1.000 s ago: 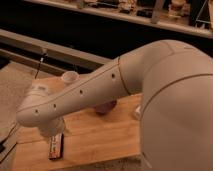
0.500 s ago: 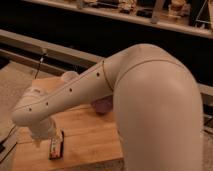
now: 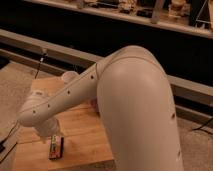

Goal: Place the eraser in the ceramic cup

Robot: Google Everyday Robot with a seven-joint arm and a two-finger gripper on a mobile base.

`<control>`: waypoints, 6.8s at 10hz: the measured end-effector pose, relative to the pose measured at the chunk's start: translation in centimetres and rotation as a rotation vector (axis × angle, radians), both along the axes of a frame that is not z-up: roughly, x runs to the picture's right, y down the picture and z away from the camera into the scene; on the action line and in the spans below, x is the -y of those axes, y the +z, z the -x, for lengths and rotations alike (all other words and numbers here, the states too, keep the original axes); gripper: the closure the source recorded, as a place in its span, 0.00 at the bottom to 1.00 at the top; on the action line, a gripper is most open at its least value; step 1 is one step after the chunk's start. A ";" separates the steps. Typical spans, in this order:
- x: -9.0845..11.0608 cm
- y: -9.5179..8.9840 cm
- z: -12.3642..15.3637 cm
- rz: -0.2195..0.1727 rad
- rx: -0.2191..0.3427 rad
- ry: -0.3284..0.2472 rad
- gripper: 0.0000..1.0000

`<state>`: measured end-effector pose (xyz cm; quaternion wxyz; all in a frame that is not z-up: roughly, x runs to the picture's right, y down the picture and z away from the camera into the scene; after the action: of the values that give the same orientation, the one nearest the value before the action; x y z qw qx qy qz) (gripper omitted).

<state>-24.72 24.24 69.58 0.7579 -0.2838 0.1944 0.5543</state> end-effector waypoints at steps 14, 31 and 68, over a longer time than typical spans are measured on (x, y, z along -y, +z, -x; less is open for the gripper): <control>-2.3 2.0 0.7 0.017 0.007 -0.003 0.96; 26.8 -0.7 -4.1 -0.635 0.300 0.059 1.00; 38.6 13.4 -2.2 -0.871 0.327 0.046 1.00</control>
<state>-22.52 -14.36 82.99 0.8148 -0.0269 -0.1847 0.5489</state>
